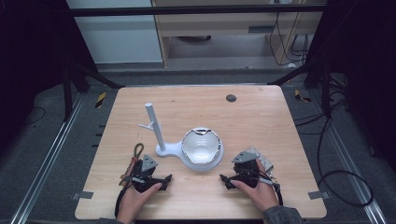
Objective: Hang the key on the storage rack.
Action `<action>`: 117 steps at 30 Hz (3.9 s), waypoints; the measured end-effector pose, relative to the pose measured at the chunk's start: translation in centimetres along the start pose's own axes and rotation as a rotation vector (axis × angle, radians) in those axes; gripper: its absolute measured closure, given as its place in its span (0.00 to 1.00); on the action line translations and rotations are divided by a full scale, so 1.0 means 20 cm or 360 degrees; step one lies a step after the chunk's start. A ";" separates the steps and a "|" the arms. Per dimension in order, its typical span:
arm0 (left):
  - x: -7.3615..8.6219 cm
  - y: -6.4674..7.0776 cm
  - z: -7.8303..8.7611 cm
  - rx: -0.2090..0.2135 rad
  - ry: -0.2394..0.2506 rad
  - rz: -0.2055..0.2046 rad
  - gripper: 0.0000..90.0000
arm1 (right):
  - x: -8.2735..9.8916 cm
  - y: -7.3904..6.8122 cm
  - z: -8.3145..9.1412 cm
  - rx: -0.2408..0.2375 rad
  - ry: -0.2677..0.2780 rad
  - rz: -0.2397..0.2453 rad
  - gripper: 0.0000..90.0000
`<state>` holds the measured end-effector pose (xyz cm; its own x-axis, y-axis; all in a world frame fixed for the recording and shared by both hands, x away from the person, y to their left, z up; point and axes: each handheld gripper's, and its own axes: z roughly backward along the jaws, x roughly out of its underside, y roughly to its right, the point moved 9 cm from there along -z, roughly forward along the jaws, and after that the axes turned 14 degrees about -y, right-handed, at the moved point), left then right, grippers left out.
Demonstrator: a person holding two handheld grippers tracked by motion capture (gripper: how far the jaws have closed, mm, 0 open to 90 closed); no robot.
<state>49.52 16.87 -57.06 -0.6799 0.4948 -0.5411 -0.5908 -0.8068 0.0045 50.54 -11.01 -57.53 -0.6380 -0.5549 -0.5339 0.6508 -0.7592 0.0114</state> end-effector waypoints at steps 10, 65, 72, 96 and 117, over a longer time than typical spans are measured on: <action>0.02 -0.04 0.08 0.0015 0.0019 -0.0008 0.06 | 0.00 0.00 0.00 0.0008 0.0000 -0.0009 0.01; 0.02 -0.51 0.17 -0.0060 -0.0633 0.0327 0.58 | 0.01 0.00 0.01 0.0005 -0.0004 -0.0008 0.01; 0.03 -0.52 0.15 -0.0087 -0.0642 0.0328 0.59 | 0.01 -0.01 0.01 -0.0001 -0.0001 -0.0009 0.01; 0.01 -0.49 0.30 -0.0199 -0.0363 0.0180 0.73 | 0.01 -0.01 0.01 -0.0008 -0.0006 -0.0004 0.00; -0.07 -0.28 0.52 -0.0181 0.0003 0.0019 0.73 | 0.01 -0.01 0.01 0.0002 -0.0003 -0.0023 0.00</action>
<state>49.29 23.99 -47.61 -0.6858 0.4844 -0.5431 -0.5295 -0.8441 -0.0843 50.29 -11.08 -57.53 -0.6484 -0.5444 -0.5322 0.6407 -0.7678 0.0048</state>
